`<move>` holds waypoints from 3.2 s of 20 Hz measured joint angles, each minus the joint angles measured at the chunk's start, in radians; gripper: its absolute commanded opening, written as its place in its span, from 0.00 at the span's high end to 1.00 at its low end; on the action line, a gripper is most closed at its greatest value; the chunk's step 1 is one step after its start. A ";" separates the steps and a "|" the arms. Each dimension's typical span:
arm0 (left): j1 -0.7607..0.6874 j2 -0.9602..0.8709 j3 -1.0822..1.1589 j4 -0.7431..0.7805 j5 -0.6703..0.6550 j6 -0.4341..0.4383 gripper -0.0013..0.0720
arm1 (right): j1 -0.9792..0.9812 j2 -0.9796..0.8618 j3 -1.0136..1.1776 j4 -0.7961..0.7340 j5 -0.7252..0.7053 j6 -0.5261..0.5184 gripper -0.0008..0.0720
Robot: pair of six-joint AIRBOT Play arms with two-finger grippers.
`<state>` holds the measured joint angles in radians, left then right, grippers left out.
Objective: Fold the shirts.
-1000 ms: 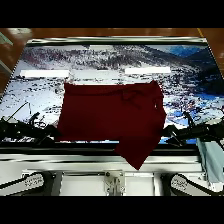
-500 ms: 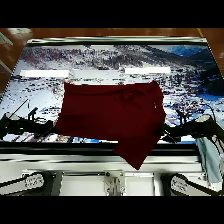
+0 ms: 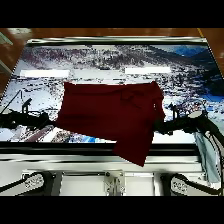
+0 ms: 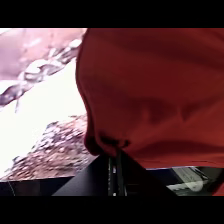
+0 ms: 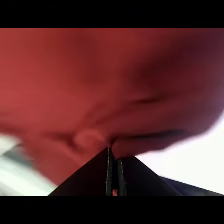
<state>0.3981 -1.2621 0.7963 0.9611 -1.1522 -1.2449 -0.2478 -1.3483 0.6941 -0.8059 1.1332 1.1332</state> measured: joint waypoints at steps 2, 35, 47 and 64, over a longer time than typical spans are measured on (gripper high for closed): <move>-0.004 0.090 0.083 -0.012 -0.006 0.005 0.93 | 0.003 0.093 0.112 0.057 0.045 -0.056 0.91; -0.158 -0.021 0.724 0.192 -0.253 -0.191 0.93 | 0.113 -0.060 0.901 -0.497 0.229 0.323 0.91; -0.346 -0.652 0.944 0.192 0.248 -0.181 0.93 | 0.222 -0.502 0.864 -0.487 -0.602 0.334 0.91; -0.325 -0.700 0.982 0.310 -0.449 -0.219 0.14 | 0.188 -0.414 0.769 -0.589 0.200 0.403 0.10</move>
<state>0.0727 -1.9625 1.7779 1.2713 -1.6009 -1.4639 -0.0597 -1.7626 1.4631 -1.3945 1.3334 1.5360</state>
